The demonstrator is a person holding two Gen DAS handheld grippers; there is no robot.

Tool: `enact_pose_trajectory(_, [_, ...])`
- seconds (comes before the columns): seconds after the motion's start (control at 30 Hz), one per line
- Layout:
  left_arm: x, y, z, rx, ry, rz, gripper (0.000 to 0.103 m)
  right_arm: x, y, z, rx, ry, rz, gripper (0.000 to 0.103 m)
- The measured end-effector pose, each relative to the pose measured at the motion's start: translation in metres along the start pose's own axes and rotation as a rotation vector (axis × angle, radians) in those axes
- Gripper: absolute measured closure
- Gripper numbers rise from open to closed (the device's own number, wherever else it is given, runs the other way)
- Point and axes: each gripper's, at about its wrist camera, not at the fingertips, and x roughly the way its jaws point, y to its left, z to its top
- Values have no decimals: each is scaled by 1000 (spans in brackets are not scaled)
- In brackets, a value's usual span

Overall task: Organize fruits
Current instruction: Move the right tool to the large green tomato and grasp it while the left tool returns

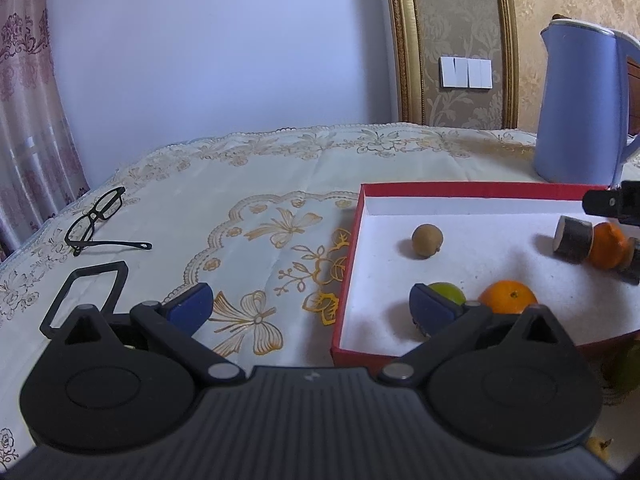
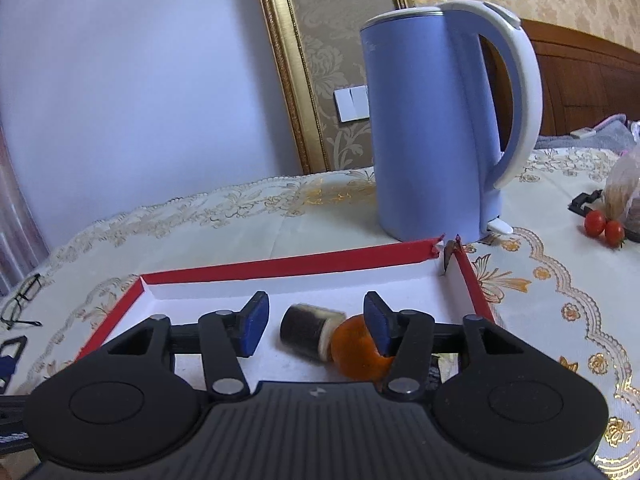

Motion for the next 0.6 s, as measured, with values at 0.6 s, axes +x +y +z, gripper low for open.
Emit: enact_pose_trajectory(0.6, [-9,-5,0,27,-3,-8,0,-45,11,-12,-155,-57,-1,43])
